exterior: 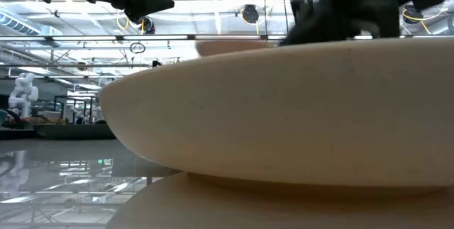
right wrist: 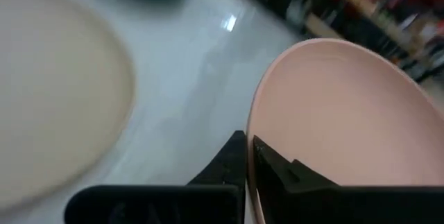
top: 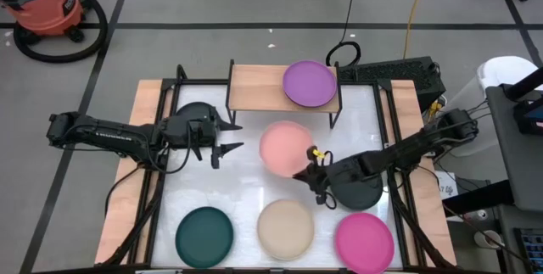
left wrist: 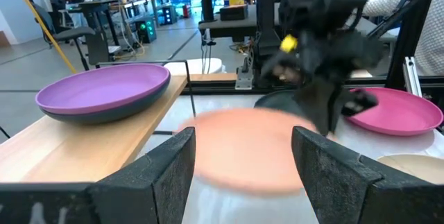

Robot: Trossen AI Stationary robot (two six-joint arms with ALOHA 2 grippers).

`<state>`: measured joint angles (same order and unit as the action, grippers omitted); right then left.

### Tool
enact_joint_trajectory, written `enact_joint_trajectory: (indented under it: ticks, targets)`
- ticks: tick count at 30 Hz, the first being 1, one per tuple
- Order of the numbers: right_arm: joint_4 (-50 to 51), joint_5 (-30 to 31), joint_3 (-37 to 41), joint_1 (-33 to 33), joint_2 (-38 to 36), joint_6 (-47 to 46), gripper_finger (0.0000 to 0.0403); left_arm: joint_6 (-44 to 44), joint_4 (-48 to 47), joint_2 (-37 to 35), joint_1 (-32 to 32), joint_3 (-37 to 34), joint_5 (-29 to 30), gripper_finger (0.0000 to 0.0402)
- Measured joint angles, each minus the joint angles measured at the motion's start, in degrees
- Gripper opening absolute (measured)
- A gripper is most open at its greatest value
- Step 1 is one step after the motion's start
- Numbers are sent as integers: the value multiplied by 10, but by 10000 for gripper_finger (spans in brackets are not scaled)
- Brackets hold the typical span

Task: Place and stack plates onto a shelf
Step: Stack the light orange plate on top of the violet plate on the shelf

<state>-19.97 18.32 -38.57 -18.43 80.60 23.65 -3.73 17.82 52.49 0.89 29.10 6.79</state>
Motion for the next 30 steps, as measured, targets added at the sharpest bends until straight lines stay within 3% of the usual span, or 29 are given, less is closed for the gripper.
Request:
enact_joint_trajectory:
  ticks: [2,6,8,13,19,23,30]
  targets:
    - [-1,29,-14,1,-19,41,1,0,0,0,0,0,0,243]
    - [-2,146,-48,35,-45,144,1,-2,3,0,0,0,0,243]
    - [1,161,-70,69,-51,168,1,-2,5,0,0,0,0,243]
    - [28,104,-121,187,-52,142,1,-2,4,0,0,0,0,243]
    - [185,24,-162,326,-52,-54,0,-2,-1,0,0,0,0,243]
    - [214,-26,-161,357,-52,-100,0,-7,-2,0,0,0,0,243]
    - [213,-35,-160,350,-52,-113,10,-6,-2,0,0,0,0,243]
